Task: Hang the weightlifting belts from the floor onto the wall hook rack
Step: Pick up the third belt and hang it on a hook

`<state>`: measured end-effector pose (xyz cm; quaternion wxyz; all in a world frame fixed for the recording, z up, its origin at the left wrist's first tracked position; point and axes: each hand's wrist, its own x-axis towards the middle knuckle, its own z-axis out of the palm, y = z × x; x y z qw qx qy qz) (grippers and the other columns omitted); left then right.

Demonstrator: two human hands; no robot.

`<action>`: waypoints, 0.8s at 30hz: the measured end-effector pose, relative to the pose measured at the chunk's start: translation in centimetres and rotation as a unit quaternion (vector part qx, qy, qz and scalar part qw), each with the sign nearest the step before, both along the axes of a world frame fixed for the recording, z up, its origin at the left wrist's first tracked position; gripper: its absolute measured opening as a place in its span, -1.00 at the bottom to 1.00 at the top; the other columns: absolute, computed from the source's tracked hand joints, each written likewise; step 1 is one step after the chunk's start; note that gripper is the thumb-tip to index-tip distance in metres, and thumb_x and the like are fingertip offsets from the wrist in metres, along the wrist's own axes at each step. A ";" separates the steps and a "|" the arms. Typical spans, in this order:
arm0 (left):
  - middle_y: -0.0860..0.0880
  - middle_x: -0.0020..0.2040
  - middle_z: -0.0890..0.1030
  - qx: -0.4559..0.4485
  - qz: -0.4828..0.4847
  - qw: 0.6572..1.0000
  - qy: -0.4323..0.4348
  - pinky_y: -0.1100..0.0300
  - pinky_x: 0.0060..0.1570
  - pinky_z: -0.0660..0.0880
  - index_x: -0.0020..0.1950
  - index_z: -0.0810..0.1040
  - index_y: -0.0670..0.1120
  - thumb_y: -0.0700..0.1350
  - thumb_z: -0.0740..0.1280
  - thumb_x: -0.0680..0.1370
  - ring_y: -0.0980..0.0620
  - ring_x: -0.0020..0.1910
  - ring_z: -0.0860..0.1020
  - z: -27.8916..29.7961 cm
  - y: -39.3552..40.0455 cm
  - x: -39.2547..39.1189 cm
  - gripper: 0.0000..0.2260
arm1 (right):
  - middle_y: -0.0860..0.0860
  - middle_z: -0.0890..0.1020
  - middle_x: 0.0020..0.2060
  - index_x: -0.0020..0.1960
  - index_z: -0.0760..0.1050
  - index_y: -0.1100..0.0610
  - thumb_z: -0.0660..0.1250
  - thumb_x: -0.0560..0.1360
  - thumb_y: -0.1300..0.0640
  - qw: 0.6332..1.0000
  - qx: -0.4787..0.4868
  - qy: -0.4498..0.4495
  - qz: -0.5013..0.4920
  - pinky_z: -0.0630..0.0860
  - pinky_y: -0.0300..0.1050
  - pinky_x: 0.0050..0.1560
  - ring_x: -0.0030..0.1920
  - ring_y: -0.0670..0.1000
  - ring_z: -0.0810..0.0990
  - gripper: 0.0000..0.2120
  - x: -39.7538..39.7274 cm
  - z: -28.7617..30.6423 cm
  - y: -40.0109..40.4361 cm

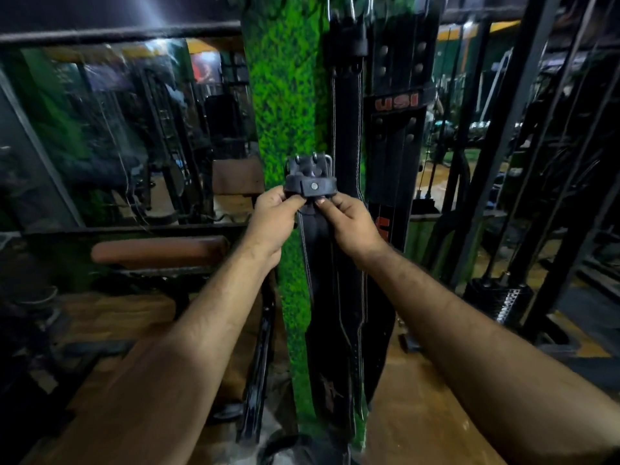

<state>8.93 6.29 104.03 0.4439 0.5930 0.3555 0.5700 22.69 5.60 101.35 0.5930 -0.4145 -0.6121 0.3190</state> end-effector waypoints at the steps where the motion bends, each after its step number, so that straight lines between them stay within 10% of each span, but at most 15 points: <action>1: -0.05 -0.06 0.70 0.006 -0.001 1.000 -0.003 0.15 0.07 0.58 0.04 0.64 -0.13 -0.29 0.30 0.60 0.03 -0.02 0.65 1.2 0.2 0.0 -0.86 | -0.15 0.67 -0.28 -0.08 0.59 0.13 0.26 0.65 0.27 1.000 0.019 0.000 -0.017 0.51 -0.34 -0.18 -0.25 -0.26 0.58 -0.80 0.0 1.6 0.3; 6: -0.10 0.08 0.70 0.035 -0.002 0.999 0.010 0.27 0.02 0.55 0.25 0.57 -0.28 -0.21 0.30 0.65 -0.01 0.06 0.67 6.6 1.4 0.7 -0.77 | 0.11 0.55 -0.24 -0.05 0.53 0.44 0.29 0.62 0.17 0.991 0.110 -0.007 -0.070 0.40 -0.12 -0.22 -0.21 0.01 0.46 -0.71 0.6 8.9 2.3; 12: -0.06 -0.19 0.66 0.091 0.015 0.995 -0.039 0.29 -0.29 0.53 -0.06 0.61 -0.19 -0.12 0.37 0.61 0.09 -0.28 0.61 12.9 2.3 2.1 -0.86 | 0.19 0.64 -0.12 0.04 0.57 0.35 0.26 0.62 0.15 0.985 0.161 0.051 -0.043 0.51 -0.02 -0.04 -0.09 0.07 0.56 -0.75 0.9 16.0 3.4; 16: -0.16 -0.18 0.57 0.126 0.008 0.991 -0.054 0.03 -0.16 0.44 -0.15 0.46 -0.38 0.26 0.44 0.37 -0.07 -0.22 0.47 14.5 3.6 3.5 -0.35 | 0.19 0.59 -0.13 0.02 0.56 0.25 0.26 0.62 0.15 0.975 0.181 0.125 -0.025 0.49 -0.07 -0.09 -0.12 0.09 0.53 -0.82 0.5 20.2 3.7; 24: 0.17 -0.45 0.42 0.141 0.036 0.989 0.006 0.23 -0.38 0.33 -0.34 0.36 -0.09 -0.16 0.36 0.62 0.18 -0.45 0.37 9.5 1.5 4.7 -0.66 | 0.09 0.62 -0.23 -0.13 0.56 0.16 0.26 0.65 0.23 0.965 0.179 0.184 -0.052 0.50 -0.14 -0.21 -0.20 -0.01 0.54 -0.80 0.8 21.7 5.0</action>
